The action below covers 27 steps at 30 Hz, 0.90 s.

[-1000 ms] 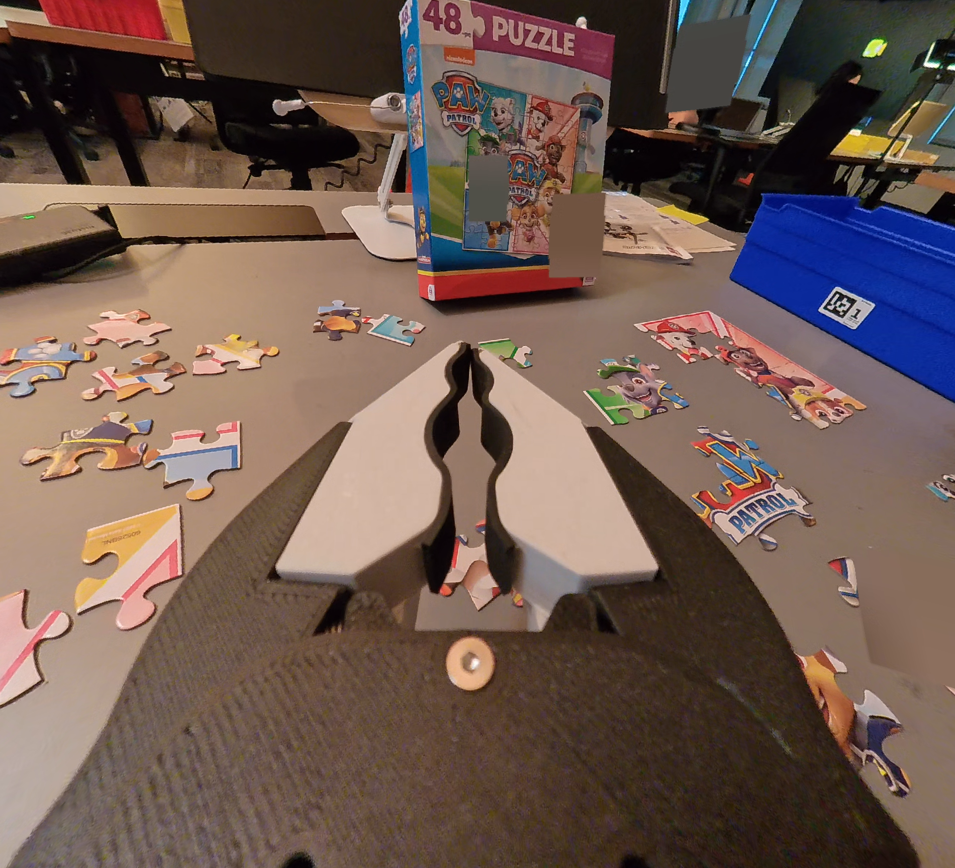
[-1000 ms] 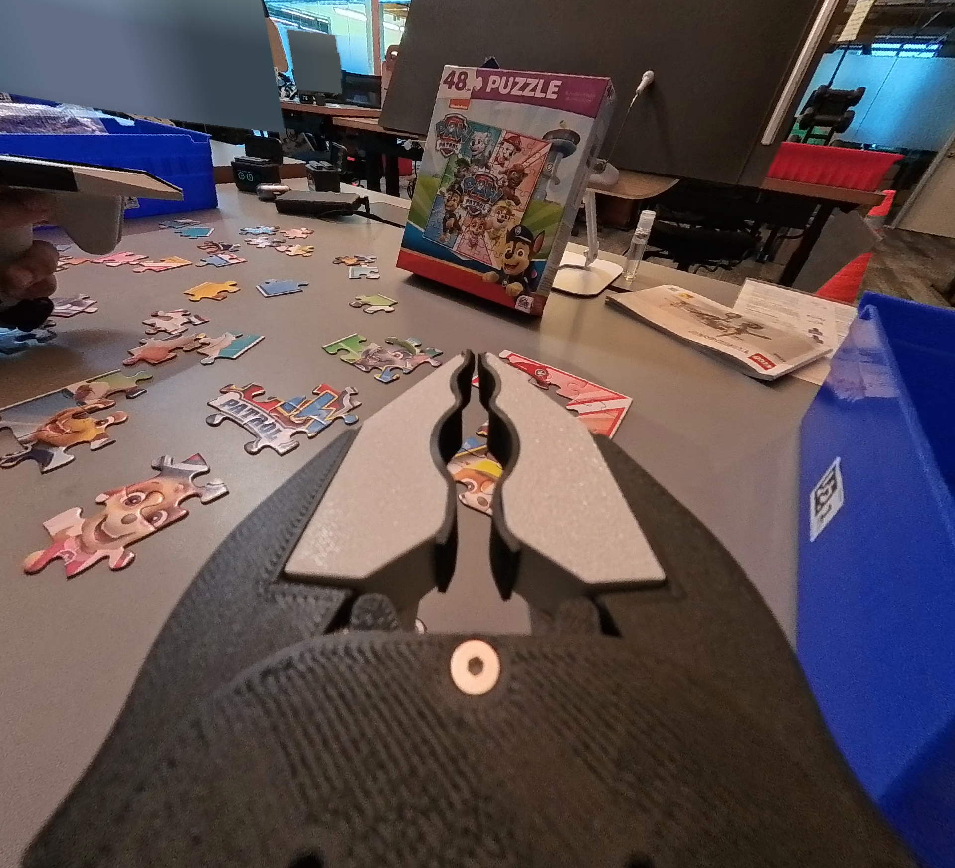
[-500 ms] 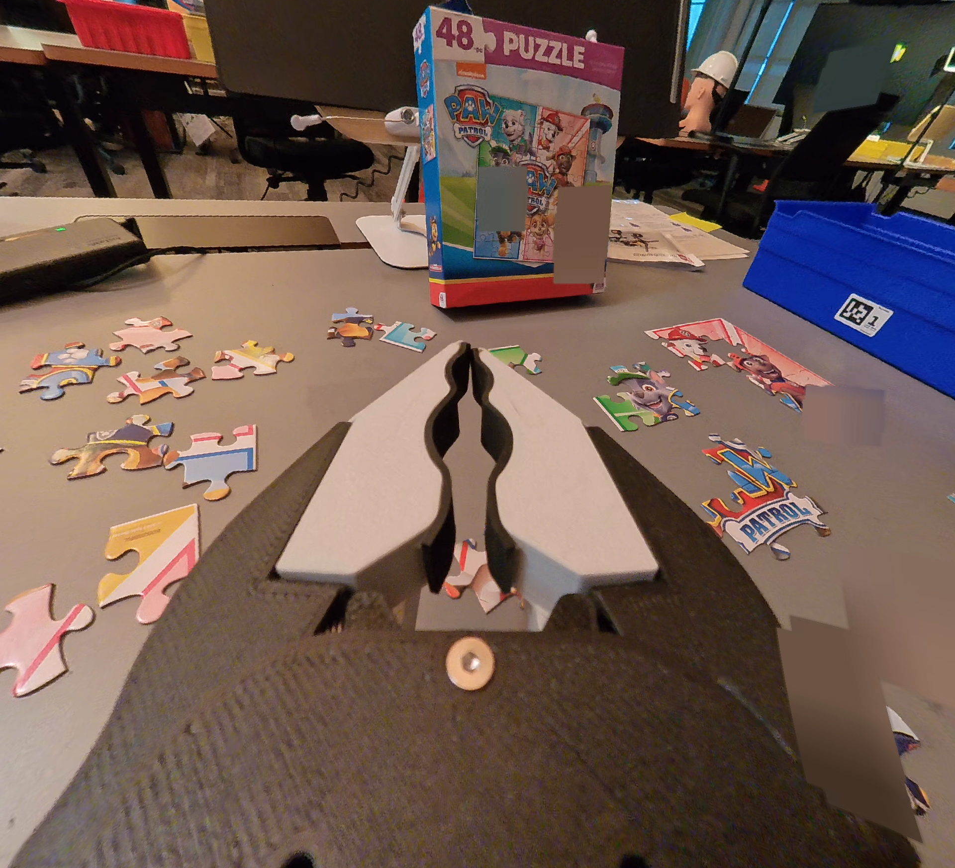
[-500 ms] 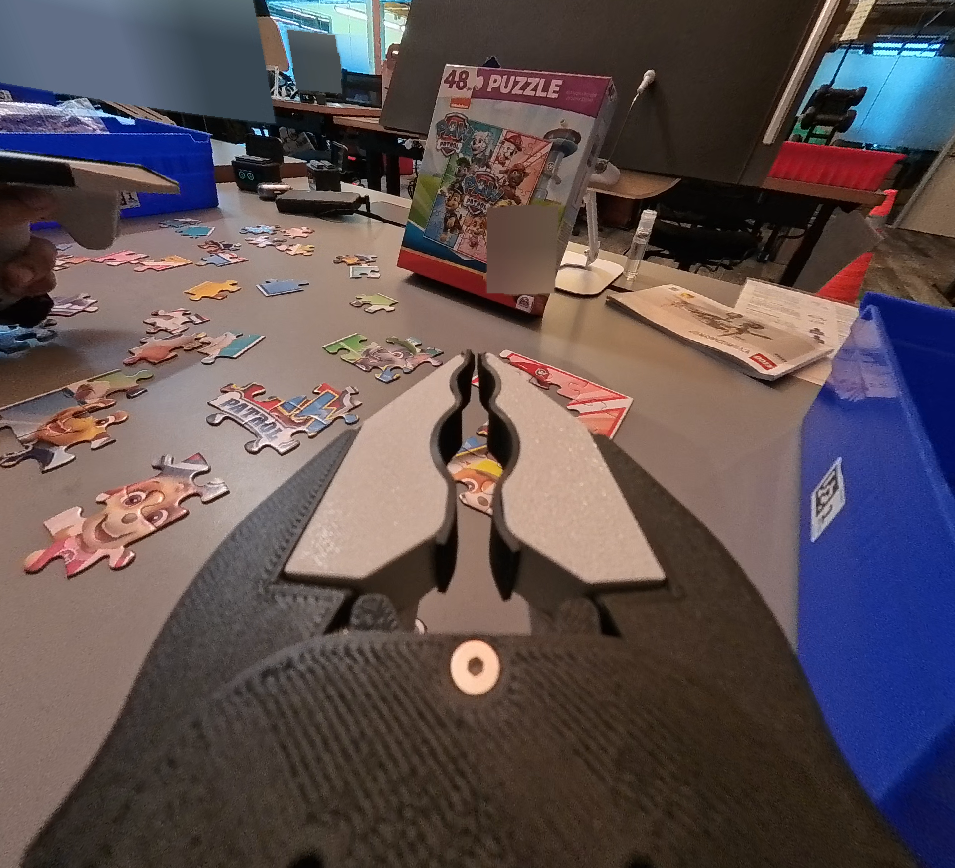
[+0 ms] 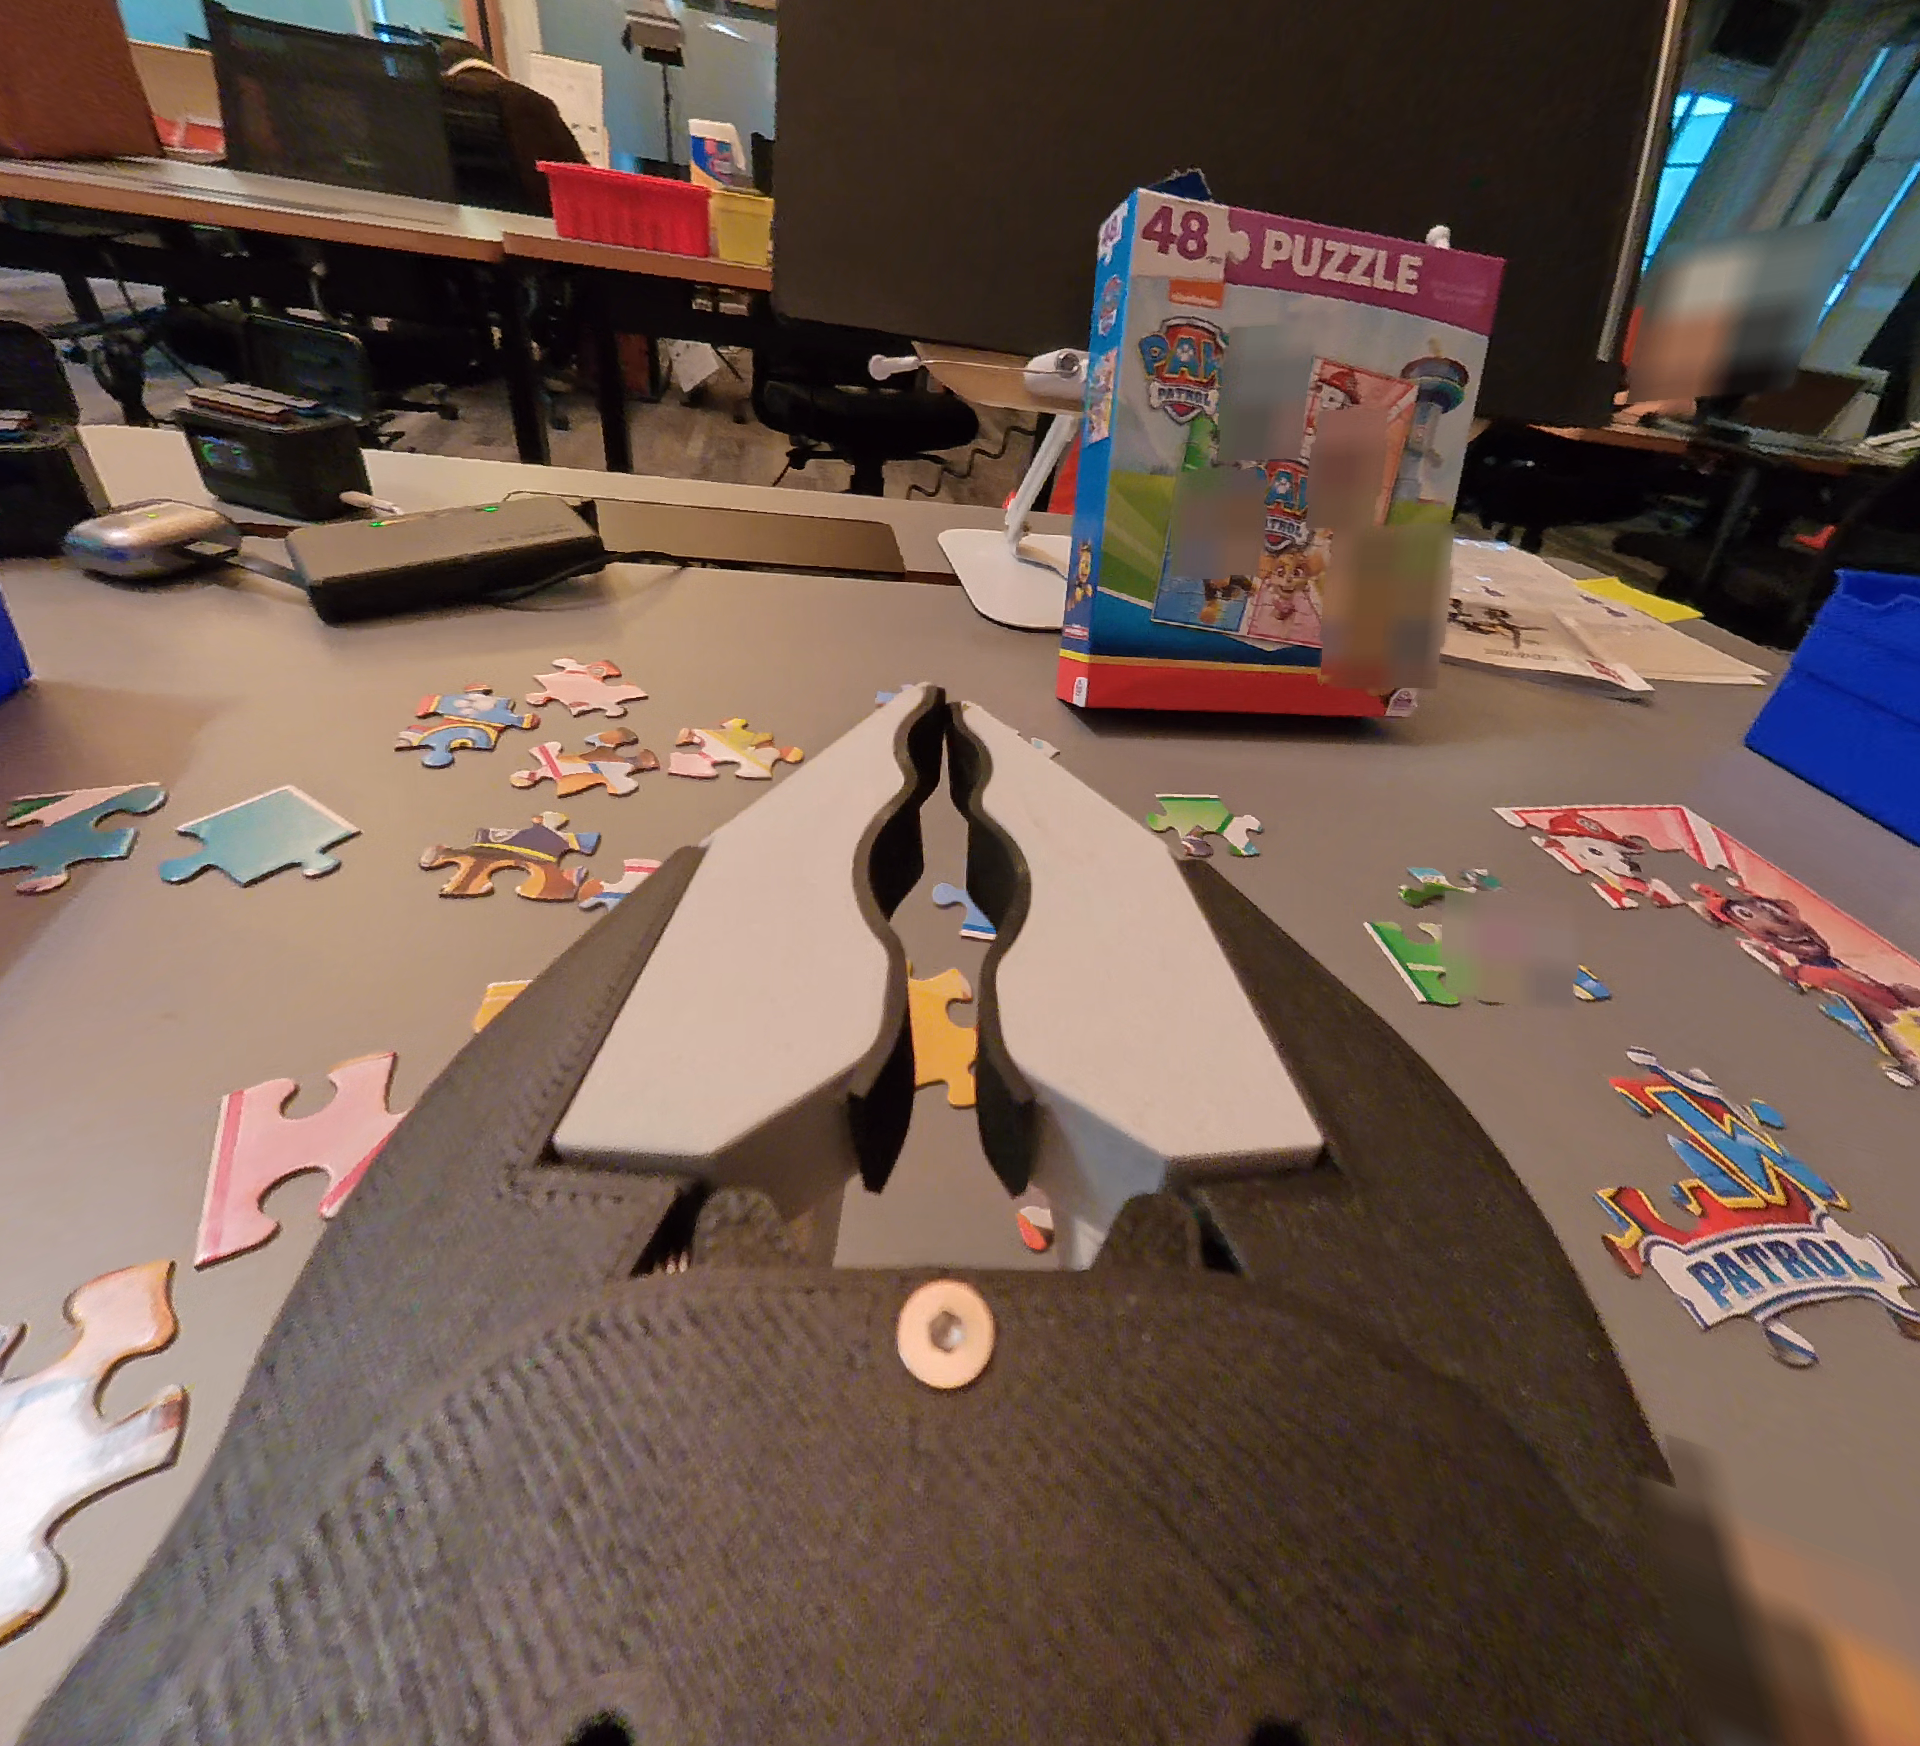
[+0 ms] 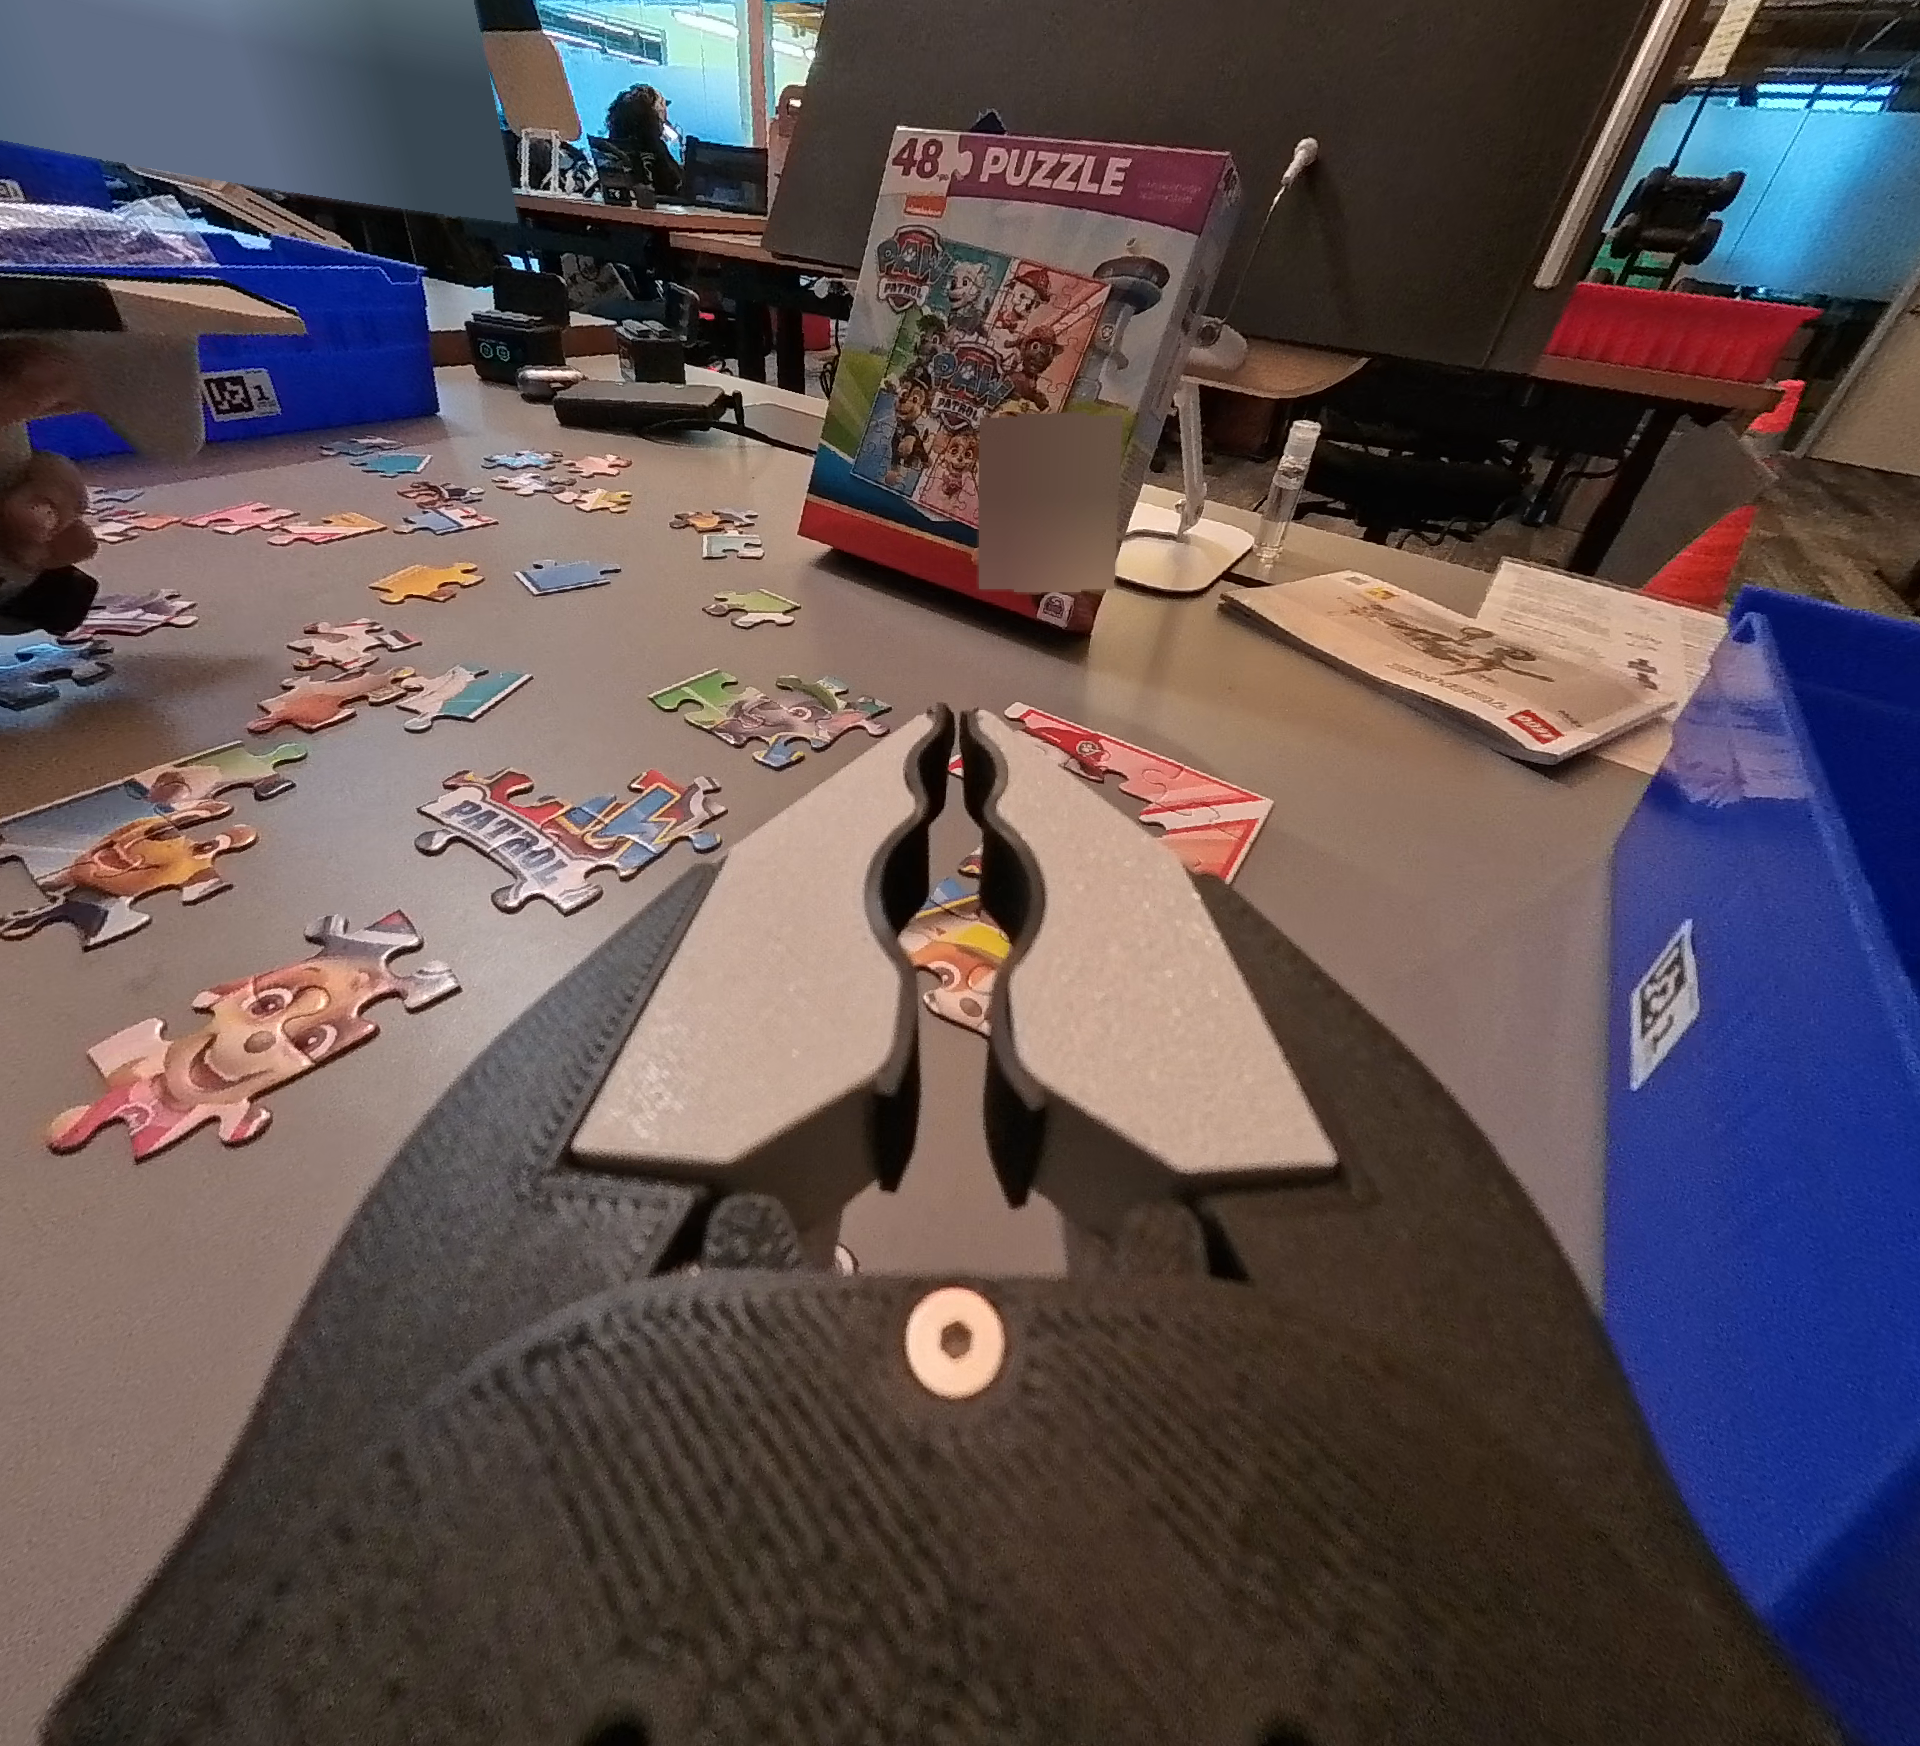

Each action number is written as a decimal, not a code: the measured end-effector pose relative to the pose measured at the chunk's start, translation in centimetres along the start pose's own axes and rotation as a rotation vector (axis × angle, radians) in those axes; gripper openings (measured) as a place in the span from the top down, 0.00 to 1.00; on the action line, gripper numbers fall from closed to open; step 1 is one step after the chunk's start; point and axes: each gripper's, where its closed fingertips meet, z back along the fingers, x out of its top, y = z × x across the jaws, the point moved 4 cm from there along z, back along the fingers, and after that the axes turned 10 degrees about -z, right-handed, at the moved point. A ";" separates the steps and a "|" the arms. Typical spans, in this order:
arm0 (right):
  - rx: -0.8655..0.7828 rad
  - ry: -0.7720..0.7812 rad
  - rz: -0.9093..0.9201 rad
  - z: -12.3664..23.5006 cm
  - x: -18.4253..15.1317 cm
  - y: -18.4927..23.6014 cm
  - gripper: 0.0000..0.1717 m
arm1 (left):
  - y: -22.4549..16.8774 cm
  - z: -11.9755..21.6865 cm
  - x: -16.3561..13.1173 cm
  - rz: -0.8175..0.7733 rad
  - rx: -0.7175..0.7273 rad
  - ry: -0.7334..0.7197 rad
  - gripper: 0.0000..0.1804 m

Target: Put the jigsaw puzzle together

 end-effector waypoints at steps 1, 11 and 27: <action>0.000 0.000 0.000 0.0 0.0 0.0 1.00 | 0.1 0.0 0.0 0.003 0.009 0.002 1.00; -0.006 0.002 0.000 0.0 0.0 0.0 1.00 | 0.5 -0.1 -0.2 0.020 0.033 0.014 1.00; -0.034 0.021 -0.002 -0.3 -0.2 -0.3 1.00 | -0.5 -0.2 -0.3 0.027 -0.057 0.028 1.00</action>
